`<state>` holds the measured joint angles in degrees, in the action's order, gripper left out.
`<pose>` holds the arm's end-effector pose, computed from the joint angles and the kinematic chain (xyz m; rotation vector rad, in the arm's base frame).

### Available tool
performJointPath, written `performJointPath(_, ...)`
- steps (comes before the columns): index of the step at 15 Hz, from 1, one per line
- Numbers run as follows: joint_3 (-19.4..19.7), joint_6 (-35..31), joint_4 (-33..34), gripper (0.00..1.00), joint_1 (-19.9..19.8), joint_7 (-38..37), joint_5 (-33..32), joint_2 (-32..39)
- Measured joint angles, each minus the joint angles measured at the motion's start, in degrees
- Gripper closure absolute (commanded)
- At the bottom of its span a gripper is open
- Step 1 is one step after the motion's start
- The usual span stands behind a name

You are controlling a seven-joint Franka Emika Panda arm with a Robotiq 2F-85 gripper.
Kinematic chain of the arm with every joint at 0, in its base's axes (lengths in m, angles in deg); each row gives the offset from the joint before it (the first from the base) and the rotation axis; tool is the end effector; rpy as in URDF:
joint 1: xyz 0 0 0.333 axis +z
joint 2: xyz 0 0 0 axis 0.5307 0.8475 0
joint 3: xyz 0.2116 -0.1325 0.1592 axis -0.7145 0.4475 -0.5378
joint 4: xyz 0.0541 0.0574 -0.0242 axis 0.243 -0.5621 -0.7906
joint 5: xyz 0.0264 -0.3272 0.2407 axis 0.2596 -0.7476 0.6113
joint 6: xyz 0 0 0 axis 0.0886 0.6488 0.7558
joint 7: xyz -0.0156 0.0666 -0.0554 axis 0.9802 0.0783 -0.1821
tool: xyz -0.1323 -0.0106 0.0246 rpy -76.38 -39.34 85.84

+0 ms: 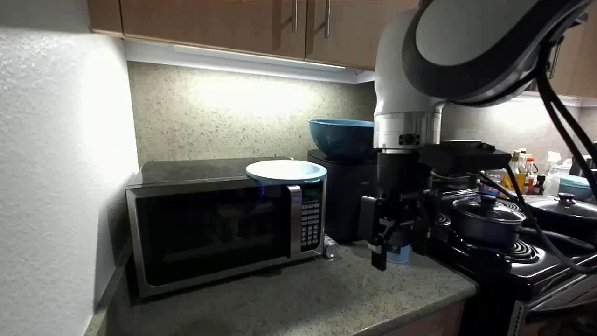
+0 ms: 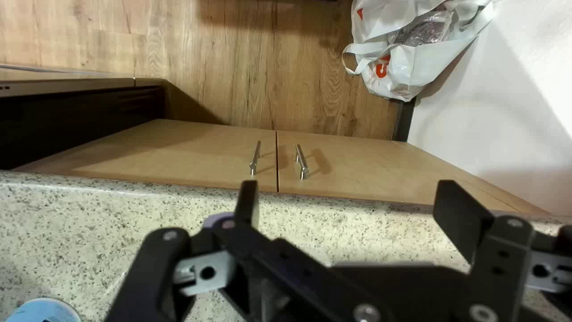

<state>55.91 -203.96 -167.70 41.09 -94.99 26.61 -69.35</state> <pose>0.4332 0.1896 0.3409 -3.1163 -0.1022 0.1633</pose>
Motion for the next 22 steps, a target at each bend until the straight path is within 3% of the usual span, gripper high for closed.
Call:
performJointPath(15, 0.0, 0.0, 0.0, 0.0, 0.0, 0.0, 0.0, 0.0)
performJointPath(22, 3.7, -6.6, 3.3, 0.0, -3.9, -10.0, -2.2, -0.3)
